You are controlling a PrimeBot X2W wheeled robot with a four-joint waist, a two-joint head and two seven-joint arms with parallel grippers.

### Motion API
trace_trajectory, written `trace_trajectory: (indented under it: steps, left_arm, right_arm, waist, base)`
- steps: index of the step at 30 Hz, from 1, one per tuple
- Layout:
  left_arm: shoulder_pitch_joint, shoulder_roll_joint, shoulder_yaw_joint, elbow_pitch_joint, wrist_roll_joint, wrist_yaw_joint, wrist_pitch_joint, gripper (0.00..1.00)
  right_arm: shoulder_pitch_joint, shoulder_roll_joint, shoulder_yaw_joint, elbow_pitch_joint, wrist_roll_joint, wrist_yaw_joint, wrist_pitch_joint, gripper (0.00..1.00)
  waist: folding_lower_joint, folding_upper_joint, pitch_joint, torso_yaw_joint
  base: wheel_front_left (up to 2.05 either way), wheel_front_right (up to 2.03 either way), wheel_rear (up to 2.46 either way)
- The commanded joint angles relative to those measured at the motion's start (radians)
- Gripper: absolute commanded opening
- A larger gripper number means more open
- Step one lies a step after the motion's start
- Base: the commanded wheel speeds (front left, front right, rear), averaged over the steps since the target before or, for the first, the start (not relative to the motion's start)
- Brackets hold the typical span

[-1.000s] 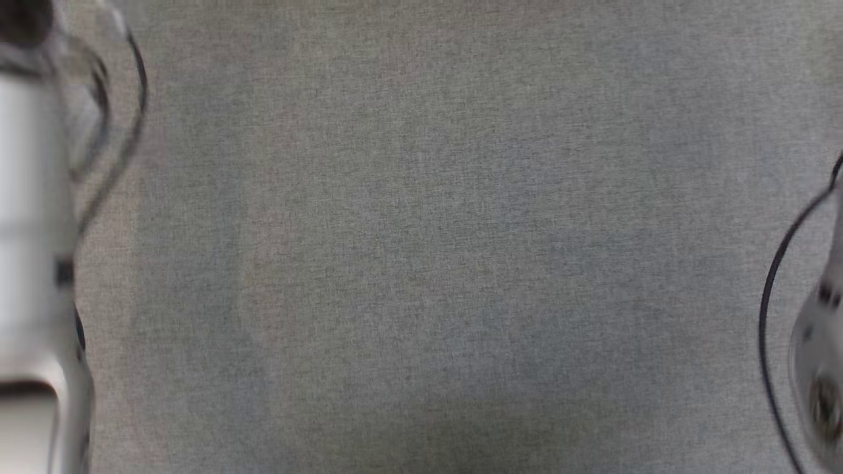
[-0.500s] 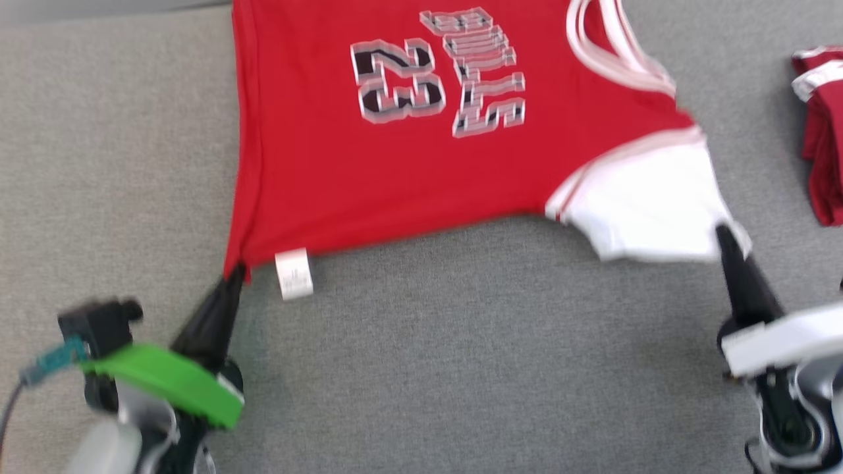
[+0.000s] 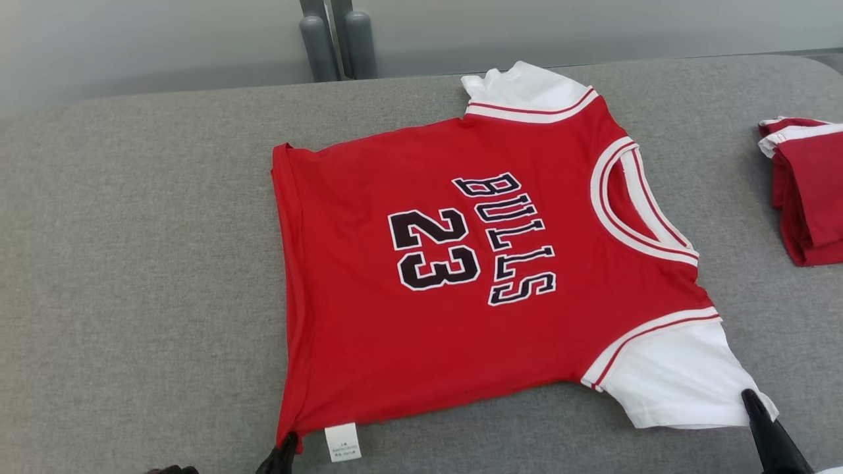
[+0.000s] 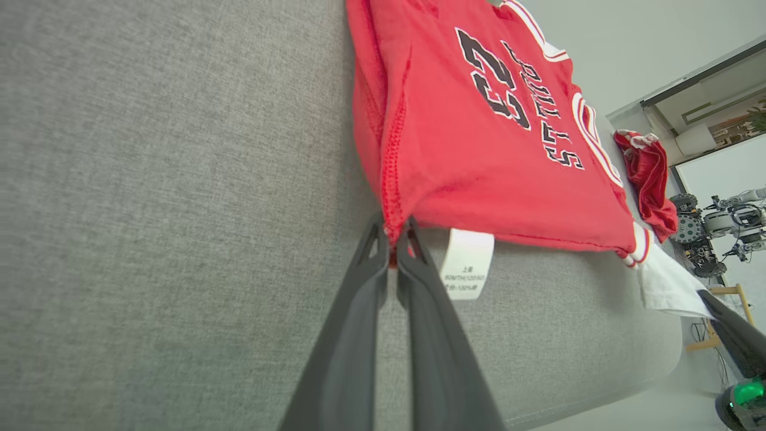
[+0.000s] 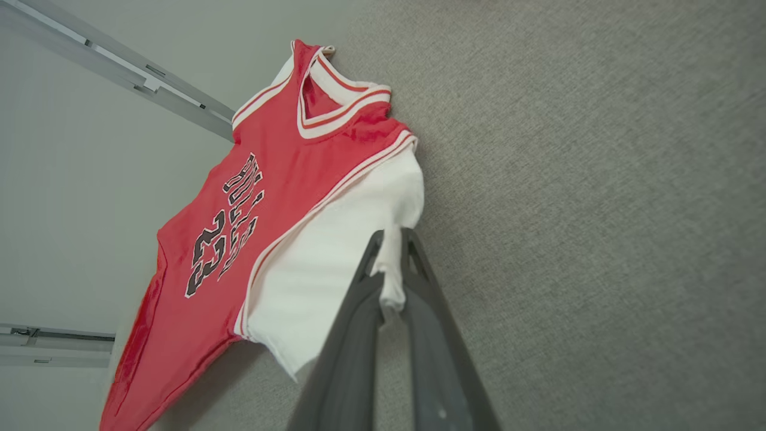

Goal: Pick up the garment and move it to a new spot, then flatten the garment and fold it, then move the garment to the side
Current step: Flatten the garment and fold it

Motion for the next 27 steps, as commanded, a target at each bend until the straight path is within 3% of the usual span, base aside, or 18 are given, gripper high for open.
trace_trajectory:
  steps: [1, 9, 15, 22, 27]
  left_arm:
    - [-0.009, 0.019, 0.007, -0.021, -0.008, 0.009, 0.018, 0.0]
    - [-0.211, 0.057, 0.017, -0.103, 0.011, 0.073, 0.163, 0.0]
    - [-0.407, 0.083, -0.017, -0.119, 0.042, 0.091, 0.304, 0.0]
    - [-0.6, 0.07, -0.047, -0.025, 0.061, 0.09, 0.406, 0.0]
    - [-0.695, 0.044, -0.074, 0.087, 0.075, 0.071, 0.432, 0.0]
  right_arm:
    - [-0.021, -0.013, -0.002, -0.007, -0.008, 0.0, 0.01, 0.0]
    - [-0.264, -0.073, -0.013, 0.028, -0.089, 0.0, 0.126, 0.0]
    - [-0.486, -0.112, 0.009, 0.05, -0.158, 0.0, 0.25, 0.0]
    - [-0.688, -0.135, 0.037, 0.135, -0.241, 0.0, 0.328, 0.0]
    - [-0.773, -0.143, 0.076, 0.195, -0.281, 0.0, 0.328, 0.0]
  waist:
    - [0.0002, -0.0001, 0.007, 0.012]
    - [0.0002, -0.0001, 0.055, 0.016]
    - [0.0002, -0.0001, 0.11, 0.022]
    - [0.0002, -0.0001, 0.167, 0.035]
    - [0.0002, -0.0001, 0.197, 0.037]
  base:
    - [0.0, 0.0, 0.0]
    - [0.0, 0.0, 0.0]
    - [0.0, 0.0, 0.0]
    - [0.0, 0.0, 0.0]
    - [0.0, 0.0, 0.0]
